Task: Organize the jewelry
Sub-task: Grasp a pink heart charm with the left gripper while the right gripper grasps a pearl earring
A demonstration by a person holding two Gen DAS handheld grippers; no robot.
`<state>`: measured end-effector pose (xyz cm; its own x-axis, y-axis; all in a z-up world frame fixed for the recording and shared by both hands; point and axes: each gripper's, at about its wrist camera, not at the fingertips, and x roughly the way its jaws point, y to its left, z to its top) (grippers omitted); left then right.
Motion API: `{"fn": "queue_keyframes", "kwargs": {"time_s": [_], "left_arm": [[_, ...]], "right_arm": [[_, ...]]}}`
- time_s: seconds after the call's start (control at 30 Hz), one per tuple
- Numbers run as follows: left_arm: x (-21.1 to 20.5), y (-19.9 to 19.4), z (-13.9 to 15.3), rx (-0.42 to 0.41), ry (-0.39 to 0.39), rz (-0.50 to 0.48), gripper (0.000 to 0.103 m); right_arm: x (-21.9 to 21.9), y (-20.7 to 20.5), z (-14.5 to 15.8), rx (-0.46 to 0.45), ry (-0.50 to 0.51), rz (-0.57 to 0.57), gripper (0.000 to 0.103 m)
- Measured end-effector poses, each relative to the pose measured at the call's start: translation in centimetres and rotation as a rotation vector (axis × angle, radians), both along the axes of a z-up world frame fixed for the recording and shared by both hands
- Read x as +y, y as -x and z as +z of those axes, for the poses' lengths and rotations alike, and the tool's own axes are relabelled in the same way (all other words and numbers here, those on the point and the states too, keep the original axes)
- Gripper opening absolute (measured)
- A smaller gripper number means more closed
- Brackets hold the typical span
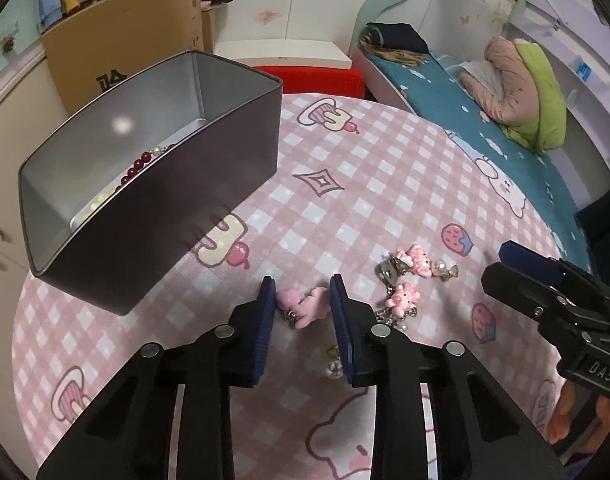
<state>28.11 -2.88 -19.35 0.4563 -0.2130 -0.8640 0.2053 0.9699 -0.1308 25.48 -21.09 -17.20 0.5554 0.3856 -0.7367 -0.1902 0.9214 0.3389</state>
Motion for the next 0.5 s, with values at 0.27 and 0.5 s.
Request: {"fn": "queue_keyframes", "kwargs": {"time_s": [0.27, 0.5], "left_arm": [[1.7, 0.1, 0.0, 0.021, 0.08, -0.004, 0.027], [3.9, 0.5, 1.6, -0.001, 0.185, 0.018, 0.027]], "right_arm": [[0.8, 0.1, -0.2, 0.003, 0.052, 0.009, 0.059], [1.7, 0.3, -0.6, 0.005, 0.139, 0.03, 0.059]]}}
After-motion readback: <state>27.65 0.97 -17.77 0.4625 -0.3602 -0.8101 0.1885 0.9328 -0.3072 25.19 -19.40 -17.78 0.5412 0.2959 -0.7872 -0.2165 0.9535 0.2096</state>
